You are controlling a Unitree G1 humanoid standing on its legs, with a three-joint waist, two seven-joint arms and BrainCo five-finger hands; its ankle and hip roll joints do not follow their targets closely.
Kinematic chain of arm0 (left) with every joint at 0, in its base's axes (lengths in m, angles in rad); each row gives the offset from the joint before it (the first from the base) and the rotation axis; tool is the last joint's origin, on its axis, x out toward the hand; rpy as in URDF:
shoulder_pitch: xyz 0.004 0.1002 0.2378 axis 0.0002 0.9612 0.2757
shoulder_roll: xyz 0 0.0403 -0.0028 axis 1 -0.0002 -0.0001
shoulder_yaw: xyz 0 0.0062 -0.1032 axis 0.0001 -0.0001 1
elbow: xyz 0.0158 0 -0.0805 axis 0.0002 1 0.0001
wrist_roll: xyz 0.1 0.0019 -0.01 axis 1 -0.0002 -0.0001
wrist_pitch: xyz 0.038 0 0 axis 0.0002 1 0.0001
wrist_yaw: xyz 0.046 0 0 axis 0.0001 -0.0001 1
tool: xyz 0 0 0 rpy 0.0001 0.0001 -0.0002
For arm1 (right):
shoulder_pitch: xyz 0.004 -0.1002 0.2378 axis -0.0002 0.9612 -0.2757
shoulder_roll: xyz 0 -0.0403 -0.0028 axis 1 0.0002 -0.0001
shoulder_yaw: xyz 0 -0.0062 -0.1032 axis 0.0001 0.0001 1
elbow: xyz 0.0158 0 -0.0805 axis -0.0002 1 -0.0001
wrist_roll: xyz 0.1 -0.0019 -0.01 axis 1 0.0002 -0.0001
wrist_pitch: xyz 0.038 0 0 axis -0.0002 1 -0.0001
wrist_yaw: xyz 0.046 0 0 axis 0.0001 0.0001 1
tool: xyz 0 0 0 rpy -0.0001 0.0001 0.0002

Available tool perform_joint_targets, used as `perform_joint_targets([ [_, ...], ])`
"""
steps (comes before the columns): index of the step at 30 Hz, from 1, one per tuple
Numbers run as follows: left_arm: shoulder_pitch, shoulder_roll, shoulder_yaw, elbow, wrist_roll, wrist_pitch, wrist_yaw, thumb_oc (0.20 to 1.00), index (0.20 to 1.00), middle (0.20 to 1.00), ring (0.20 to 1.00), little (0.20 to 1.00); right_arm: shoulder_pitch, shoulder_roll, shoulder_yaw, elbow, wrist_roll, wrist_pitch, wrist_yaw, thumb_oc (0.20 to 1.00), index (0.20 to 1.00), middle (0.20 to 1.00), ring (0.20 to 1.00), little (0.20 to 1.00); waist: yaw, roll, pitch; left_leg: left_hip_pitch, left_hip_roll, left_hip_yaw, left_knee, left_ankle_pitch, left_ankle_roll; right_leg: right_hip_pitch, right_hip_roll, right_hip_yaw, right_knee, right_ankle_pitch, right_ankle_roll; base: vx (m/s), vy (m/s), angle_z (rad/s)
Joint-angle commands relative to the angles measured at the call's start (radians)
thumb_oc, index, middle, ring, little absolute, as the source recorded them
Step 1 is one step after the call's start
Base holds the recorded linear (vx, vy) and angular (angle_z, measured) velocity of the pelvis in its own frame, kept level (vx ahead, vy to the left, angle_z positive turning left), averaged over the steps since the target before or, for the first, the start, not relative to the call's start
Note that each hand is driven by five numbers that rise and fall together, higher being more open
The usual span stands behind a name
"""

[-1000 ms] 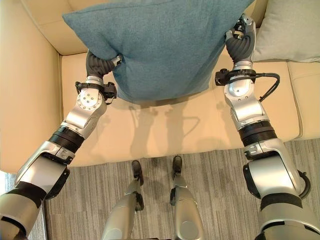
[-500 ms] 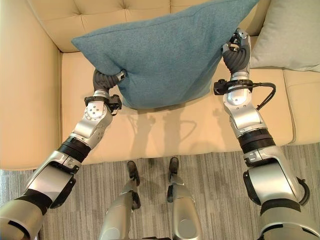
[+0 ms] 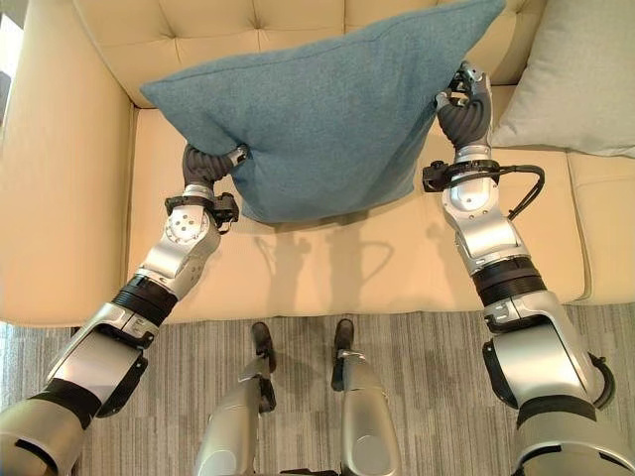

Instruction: Pick up all the scattered cushions and arrange them neatly on the sofa.

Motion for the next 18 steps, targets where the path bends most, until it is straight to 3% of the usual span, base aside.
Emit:
perform_joint_targets([
  [1, -0.071, -0.005, 0.013, -0.140, 0.045, -0.082, -0.048, 0.200, 0.200, 0.200, 0.200, 0.200, -0.010, 0.035, -0.004, -0.146, -0.009, -0.069, 0.015, 0.200, 0.200, 0.200, 0.200, 0.200, 0.015, -0.068, -0.081, 0.067, -0.056, -0.051, 0.095, -0.245, -0.033, 0.157, 0.048, 0.104, -0.260, 0.020, 0.066, -0.01, 0.004, -0.05],
  [10, -0.060, -0.002, 0.016, -0.165, 0.061, -0.075, -0.054, 0.200, 0.200, 0.200, 0.200, 0.200, 0.010, 0.038, -0.013, -0.151, -0.031, -0.051, 0.015, 0.200, 0.200, 0.200, 0.200, 0.200, 0.018, -0.049, -0.078, 0.082, -0.048, -0.029, 0.056, -0.213, -0.021, 0.146, 0.044, 0.103, -0.236, 0.014, 0.064, 0.01, 0.031, 0.02],
  [18, -0.052, -0.013, 0.019, -0.154, 0.055, -0.077, -0.053, 0.200, 0.200, 0.200, 0.200, 0.200, 0.026, 0.027, -0.026, -0.159, -0.048, -0.044, 0.010, 0.200, 0.200, 0.200, 0.200, 0.200, 0.012, -0.051, -0.084, 0.069, -0.032, 0.005, 0.048, -0.197, -0.027, 0.130, 0.036, 0.094, -0.242, 0.026, 0.070, 0.00, 0.006, 0.01],
])
